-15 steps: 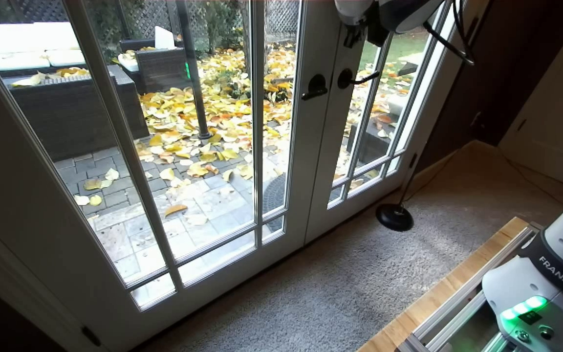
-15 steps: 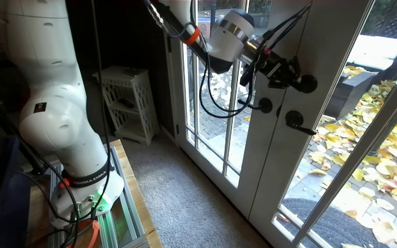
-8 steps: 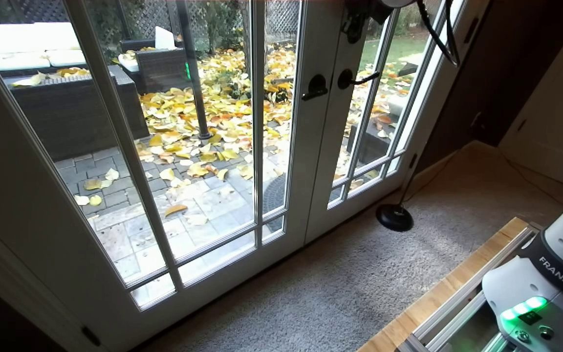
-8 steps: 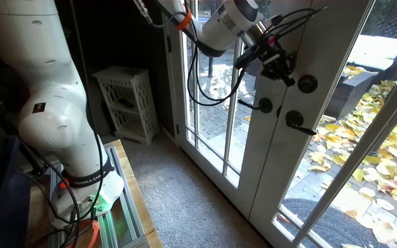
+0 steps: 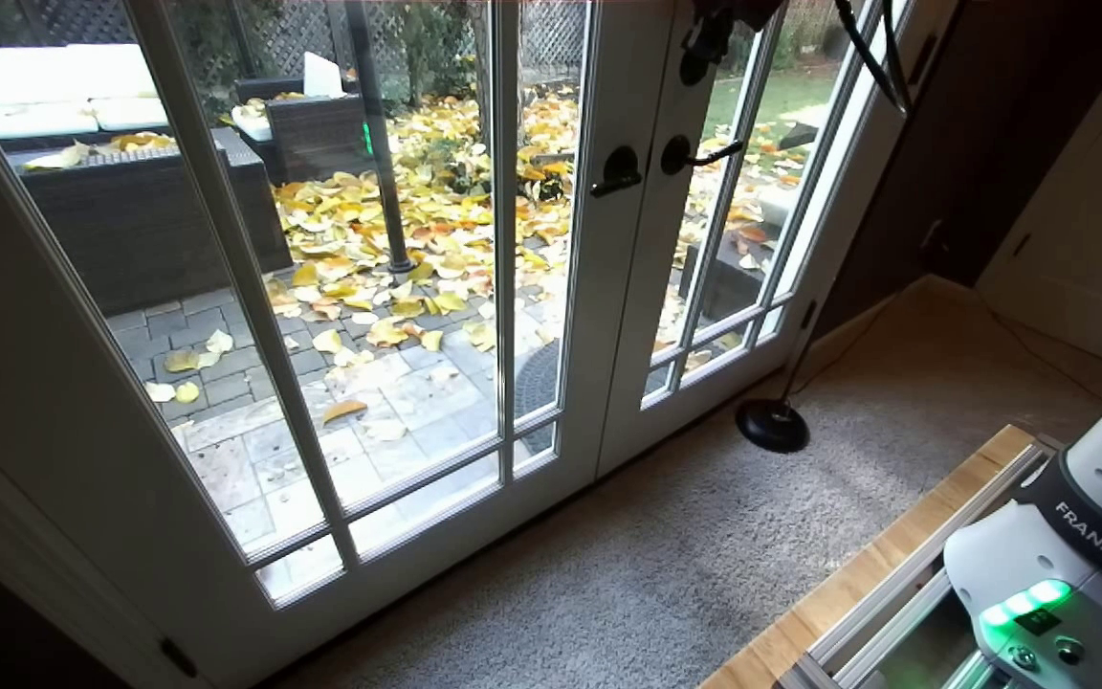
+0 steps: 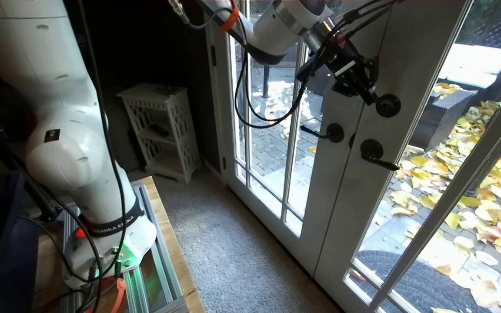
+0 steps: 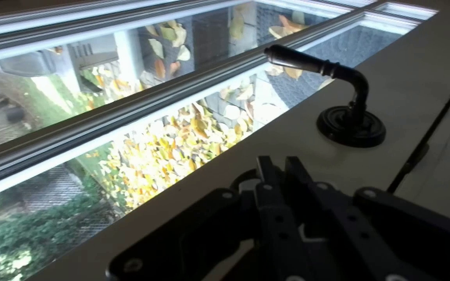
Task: Turn the lock of the right door to the right
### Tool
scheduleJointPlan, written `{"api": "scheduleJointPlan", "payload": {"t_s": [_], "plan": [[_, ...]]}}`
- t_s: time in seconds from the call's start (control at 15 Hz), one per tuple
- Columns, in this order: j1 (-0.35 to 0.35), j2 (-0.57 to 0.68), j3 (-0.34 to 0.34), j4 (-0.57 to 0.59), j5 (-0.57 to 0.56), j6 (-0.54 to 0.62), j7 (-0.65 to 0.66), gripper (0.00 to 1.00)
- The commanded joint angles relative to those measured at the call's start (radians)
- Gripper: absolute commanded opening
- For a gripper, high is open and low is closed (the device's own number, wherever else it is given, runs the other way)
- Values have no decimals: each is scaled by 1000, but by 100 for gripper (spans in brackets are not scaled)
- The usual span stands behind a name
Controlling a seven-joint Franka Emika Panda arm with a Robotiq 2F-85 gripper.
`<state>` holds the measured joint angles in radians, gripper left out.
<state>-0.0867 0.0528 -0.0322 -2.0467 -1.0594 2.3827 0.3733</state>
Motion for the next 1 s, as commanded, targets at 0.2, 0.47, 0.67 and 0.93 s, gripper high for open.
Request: {"api": "scheduleJointPlan", "payload": {"t_s": [0.2,0.47,0.67,0.93], "plan": [[81,38,19,3,-312,-245,219,52],[87,92,17,14,-362,-304,225,42],[78,126,10,23,-400,-283,229,46],[66,149,5,30,-466,-223,252,39]]}}
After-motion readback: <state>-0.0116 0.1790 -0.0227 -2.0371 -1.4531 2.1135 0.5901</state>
